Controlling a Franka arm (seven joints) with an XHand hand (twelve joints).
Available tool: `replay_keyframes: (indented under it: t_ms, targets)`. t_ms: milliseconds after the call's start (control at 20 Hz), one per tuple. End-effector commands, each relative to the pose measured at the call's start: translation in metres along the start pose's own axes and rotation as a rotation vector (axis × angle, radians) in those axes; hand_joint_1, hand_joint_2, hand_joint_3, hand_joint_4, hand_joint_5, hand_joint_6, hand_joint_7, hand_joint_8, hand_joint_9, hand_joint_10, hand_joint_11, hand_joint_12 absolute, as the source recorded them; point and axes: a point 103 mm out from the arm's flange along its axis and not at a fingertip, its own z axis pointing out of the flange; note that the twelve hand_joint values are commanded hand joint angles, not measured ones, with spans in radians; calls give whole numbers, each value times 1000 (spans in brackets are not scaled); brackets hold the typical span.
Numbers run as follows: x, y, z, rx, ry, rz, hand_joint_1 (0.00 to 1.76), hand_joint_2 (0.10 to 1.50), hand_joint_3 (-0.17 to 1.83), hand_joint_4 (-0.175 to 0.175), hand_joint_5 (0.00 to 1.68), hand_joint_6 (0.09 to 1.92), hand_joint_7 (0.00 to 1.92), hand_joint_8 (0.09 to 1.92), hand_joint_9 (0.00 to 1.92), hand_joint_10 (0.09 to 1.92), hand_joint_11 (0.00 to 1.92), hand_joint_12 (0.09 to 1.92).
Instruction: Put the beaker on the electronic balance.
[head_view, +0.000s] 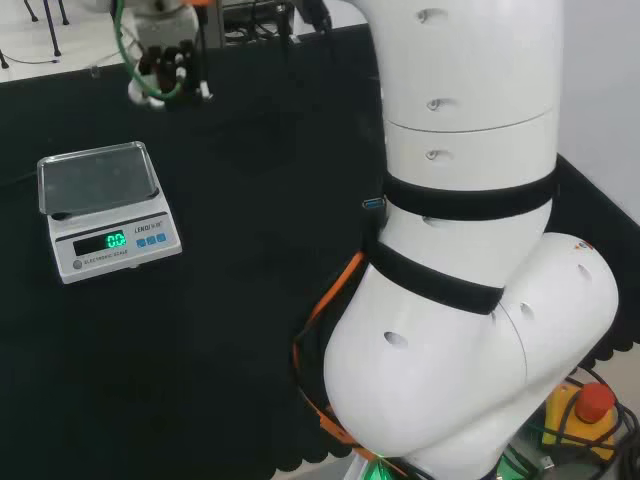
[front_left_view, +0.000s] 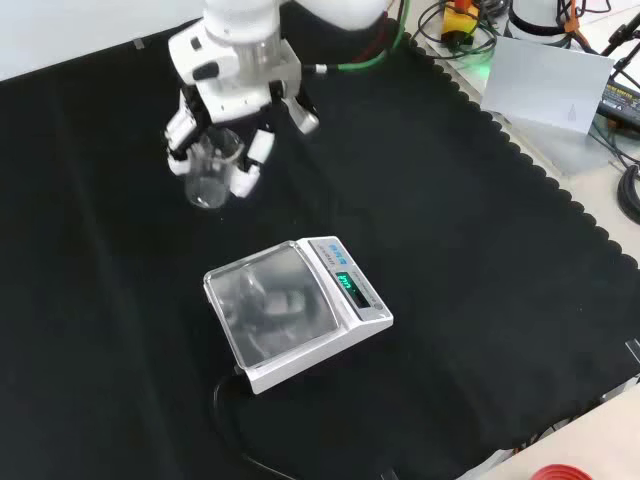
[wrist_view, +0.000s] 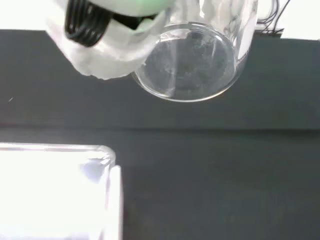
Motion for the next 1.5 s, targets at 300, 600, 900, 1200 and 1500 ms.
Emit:
replay_keyframes:
  t_ms: [300,600,900,1200,1500]
  targets:
    - [170,-6,47,81,-5,-198,1208,1007,-13,-175,1220,617,1022,973,1334,530,1352,749]
    - [191,-10,63,115,-12,-225,1208,1006,-14,-175,1222,614,1021,975,1335,529,1353,747]
    - [183,-16,77,148,-15,-204,1208,1006,-15,-175,1224,611,1020,976,1336,529,1355,746]
    - [159,-17,73,143,-47,-178,1208,1006,-16,-175,1226,607,1023,977,1337,530,1358,746]
    - [147,-14,71,150,-41,-154,1209,1006,-17,-175,1229,603,1026,976,1338,530,1360,745]
